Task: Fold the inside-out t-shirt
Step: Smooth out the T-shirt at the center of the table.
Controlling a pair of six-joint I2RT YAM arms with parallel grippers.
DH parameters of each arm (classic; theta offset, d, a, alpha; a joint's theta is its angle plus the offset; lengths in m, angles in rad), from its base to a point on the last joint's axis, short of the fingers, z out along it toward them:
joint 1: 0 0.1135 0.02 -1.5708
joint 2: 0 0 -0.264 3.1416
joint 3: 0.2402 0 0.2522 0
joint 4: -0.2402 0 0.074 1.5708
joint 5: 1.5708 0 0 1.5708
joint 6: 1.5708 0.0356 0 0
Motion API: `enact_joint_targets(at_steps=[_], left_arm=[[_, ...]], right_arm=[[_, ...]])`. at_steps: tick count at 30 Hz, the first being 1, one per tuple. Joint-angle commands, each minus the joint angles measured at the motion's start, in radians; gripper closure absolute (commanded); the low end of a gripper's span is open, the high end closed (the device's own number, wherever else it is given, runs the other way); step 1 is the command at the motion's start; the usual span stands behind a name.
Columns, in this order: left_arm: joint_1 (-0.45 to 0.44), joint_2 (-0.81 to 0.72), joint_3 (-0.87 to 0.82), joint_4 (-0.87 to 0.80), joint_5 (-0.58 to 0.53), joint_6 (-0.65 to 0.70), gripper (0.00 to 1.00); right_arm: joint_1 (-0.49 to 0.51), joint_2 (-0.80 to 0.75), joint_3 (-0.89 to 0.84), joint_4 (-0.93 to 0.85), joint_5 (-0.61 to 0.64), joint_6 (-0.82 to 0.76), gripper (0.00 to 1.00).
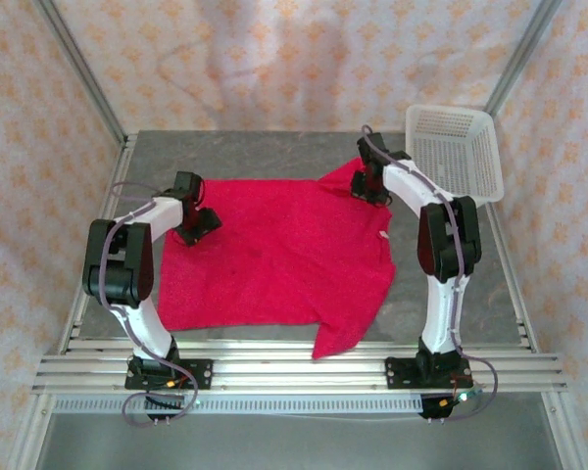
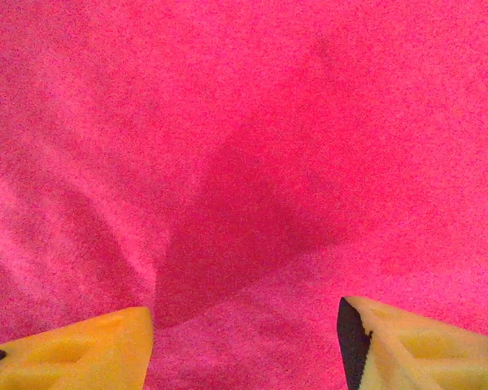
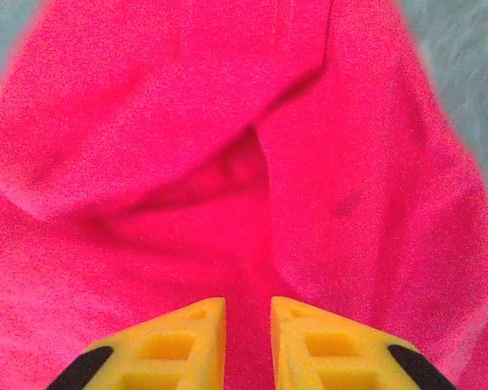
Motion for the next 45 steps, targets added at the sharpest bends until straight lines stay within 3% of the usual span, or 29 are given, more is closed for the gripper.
enact_joint_targets(at_steps=[1, 11, 23, 31, 36, 40, 45], left_arm=[[0.005, -0.032, -0.030, 0.008, -0.035, 0.017, 0.37], [-0.012, -0.120, -0.036, 0.027, 0.007, -0.008, 0.40], [-0.012, -0.145, -0.050, 0.026, 0.005, -0.005, 0.40], [-0.012, -0.165, -0.047, 0.004, -0.009, 0.010, 0.41], [-0.012, -0.166, -0.039, -0.009, -0.011, 0.017, 0.41], [-0.012, -0.175, -0.035, -0.020, -0.016, 0.024, 0.41], [-0.012, -0.182, -0.030, -0.026, -0.021, 0.027, 0.42]], right_arm=[[-0.016, 0.033, 0.127, 0.080, 0.075, 0.057, 0.79], [-0.039, 0.430, 0.644, -0.135, 0.097, 0.058, 0.74], [-0.041, 0.473, 0.631, -0.063, 0.136, 0.071, 0.70], [-0.042, 0.569, 0.747, -0.086, 0.133, 0.071, 0.69], [-0.043, 0.595, 0.790, -0.079, 0.146, 0.068, 0.74], [-0.044, 0.580, 0.811, -0.092, 0.146, 0.065, 1.00], [-0.041, 0.489, 0.794, -0.098, 0.135, 0.069, 1.00]])
